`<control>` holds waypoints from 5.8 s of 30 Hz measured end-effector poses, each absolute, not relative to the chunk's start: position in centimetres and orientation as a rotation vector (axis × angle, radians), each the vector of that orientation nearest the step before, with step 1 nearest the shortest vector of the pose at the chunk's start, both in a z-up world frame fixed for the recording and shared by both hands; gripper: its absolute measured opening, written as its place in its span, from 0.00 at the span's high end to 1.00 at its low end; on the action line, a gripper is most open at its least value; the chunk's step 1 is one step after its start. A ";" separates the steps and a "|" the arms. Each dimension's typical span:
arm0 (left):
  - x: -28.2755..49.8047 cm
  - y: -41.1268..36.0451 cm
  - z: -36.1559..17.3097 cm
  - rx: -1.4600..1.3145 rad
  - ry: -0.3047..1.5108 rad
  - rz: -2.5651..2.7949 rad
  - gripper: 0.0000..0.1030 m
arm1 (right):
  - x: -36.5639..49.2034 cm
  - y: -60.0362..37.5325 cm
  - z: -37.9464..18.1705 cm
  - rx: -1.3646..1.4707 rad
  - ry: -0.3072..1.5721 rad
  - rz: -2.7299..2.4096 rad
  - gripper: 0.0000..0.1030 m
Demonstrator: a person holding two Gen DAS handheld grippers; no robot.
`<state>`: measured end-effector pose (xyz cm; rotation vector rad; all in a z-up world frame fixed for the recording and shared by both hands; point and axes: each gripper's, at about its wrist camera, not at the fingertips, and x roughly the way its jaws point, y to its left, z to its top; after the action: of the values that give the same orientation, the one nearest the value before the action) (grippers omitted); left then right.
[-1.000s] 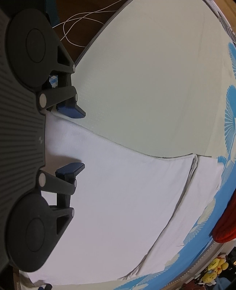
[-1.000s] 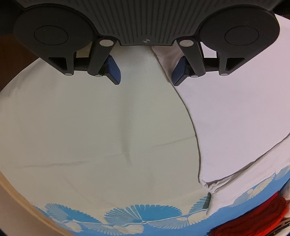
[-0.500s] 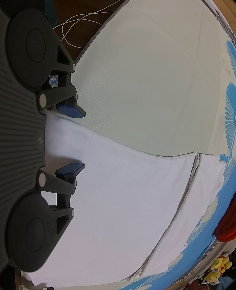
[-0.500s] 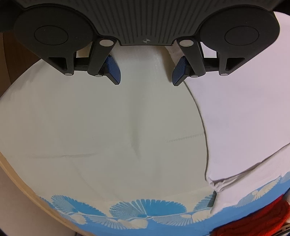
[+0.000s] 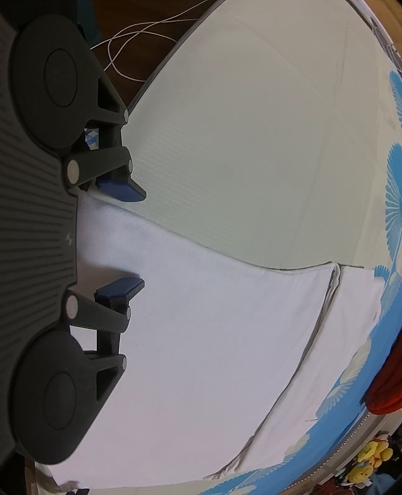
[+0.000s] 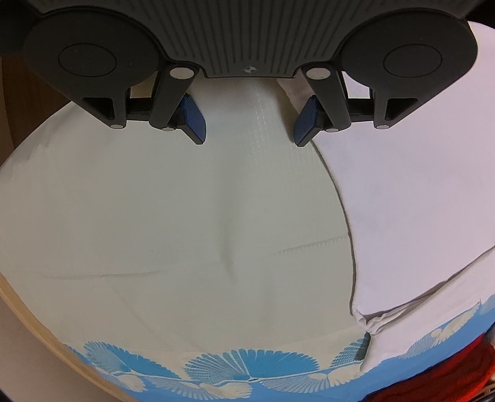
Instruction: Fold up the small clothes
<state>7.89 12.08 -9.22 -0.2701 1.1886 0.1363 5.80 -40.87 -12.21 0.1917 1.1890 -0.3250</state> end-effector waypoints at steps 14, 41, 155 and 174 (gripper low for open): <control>7.9 11.5 -9.3 -0.187 1.201 0.125 0.47 | 5.9 -39.6 -12.1 0.179 1.194 -0.220 0.37; 7.1 11.1 -8.8 -0.178 1.219 0.089 0.78 | 5.6 -38.2 -11.9 0.214 1.192 -0.098 0.95; 3.4 9.6 0.0 -0.152 0.999 -0.005 0.95 | 2.6 -37.8 -3.0 0.269 0.931 -0.002 0.95; 1.6 13.5 5.6 -0.315 0.873 -0.099 0.95 | -2.7 -43.3 5.9 0.518 0.771 0.057 0.95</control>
<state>1.62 13.52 5.58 -0.3155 0.8735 -0.0987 -2.67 -43.30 5.86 0.5176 0.7706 0.0567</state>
